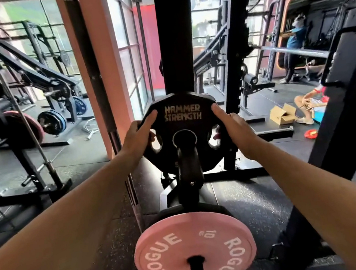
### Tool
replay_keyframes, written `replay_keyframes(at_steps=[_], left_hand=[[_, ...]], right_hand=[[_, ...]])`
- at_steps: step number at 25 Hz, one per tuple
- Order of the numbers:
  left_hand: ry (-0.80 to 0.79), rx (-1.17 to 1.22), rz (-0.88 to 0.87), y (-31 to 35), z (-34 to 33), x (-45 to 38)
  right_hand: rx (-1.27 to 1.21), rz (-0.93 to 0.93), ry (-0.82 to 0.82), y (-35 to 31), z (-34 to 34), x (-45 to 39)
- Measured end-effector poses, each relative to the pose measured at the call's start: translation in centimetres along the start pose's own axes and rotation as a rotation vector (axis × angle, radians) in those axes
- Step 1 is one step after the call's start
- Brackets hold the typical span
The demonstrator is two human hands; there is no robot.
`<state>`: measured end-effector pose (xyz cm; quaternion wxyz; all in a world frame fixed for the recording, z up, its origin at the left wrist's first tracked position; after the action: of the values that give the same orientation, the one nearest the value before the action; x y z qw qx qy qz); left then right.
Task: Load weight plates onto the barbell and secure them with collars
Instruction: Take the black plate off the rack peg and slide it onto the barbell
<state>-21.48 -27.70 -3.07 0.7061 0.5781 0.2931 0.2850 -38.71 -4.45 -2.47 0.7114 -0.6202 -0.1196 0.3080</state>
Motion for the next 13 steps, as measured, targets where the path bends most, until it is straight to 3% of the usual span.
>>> replay_keyframes(at_steps=[3,6,9,13], left_hand=[[0.029,0.032,0.002,0.5,0.3,1.4],[0.003,0.099,0.044,0.1,0.5,4.7],[0.037,0.187,0.104,-0.4,1.2,9.1],[0.133,0.142,0.053,1.1,2.7,16.7]], right_hand=[[-0.052,0.006,-0.091,-0.1,-0.7,1.3],[-0.179,-0.034,-0.083,0.3,-0.9,4.2],[-0.207,-0.086,0.013,0.3,-0.7,7.8],[-0.259,-0.104,0.153,-0.6,0.4,15.1]])
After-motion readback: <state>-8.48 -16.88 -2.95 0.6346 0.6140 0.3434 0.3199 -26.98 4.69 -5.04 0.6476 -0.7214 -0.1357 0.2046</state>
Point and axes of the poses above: each hand's wrist, its own x-axis away from the middle knuckle, its own z-axis out of the back of the hand, y = z × x, the point moved 9 cm from there along -x, towards the middle knuckle, and after that the axes turned 4 degrees about z, right-handed, at the moved point
